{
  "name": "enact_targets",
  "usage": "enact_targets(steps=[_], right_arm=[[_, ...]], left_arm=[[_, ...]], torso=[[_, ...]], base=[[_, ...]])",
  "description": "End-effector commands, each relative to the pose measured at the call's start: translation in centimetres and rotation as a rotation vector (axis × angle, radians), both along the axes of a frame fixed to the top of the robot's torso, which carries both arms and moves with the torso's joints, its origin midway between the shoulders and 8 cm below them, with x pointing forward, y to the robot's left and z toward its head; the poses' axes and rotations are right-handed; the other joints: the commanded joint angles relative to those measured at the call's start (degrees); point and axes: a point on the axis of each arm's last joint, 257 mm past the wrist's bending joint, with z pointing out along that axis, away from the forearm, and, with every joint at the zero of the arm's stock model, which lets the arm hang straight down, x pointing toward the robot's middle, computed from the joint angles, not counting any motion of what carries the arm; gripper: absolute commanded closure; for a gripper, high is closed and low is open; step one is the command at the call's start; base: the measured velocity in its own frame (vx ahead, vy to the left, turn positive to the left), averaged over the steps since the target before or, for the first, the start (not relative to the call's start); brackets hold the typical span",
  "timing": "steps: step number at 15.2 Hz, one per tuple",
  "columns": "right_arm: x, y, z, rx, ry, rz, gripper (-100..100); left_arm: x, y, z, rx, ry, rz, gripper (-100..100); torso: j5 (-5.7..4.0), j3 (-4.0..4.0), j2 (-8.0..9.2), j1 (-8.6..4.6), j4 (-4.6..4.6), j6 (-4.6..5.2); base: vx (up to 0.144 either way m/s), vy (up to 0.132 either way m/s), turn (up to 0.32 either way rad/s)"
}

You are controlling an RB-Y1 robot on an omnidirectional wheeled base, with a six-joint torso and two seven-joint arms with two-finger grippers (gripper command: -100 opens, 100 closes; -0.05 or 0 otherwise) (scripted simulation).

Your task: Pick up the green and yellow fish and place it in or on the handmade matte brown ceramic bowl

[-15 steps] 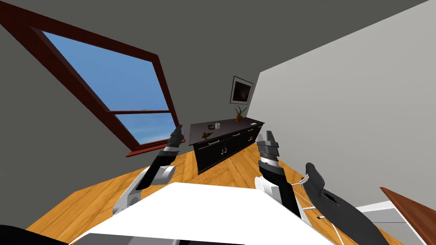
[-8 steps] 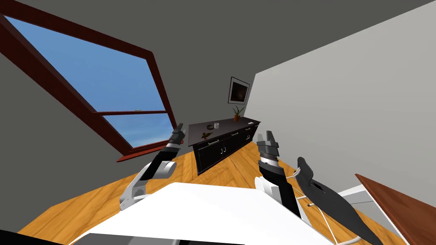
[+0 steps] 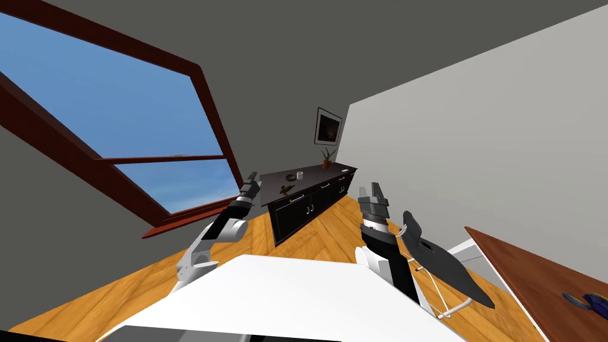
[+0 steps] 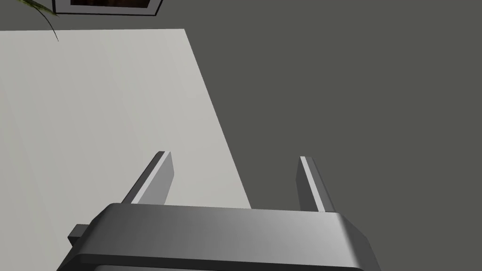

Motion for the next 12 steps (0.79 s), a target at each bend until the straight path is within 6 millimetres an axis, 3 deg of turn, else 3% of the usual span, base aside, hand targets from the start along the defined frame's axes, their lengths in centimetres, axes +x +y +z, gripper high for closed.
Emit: enact_targets(steps=[1,12], right_arm=[[0.0,0.0,0.0,0.0,0.0,0.0,0],[0.0,0.0,0.0,0.0,0.0,0.0,0]], left_arm=[[0.9,0.2,-0.7,-0.046,0.035,-0.014,-100],[3.9,0.0,-5.6,-0.231,0.213,-0.074,-100]], torso=[[0.0,0.0,0.0,0.0,0.0,0.0],[0.0,-0.06,-0.11,0.0,-0.03,0.01]], base=[[0.002,0.055,-0.141],[0.004,0.062,-0.126]])
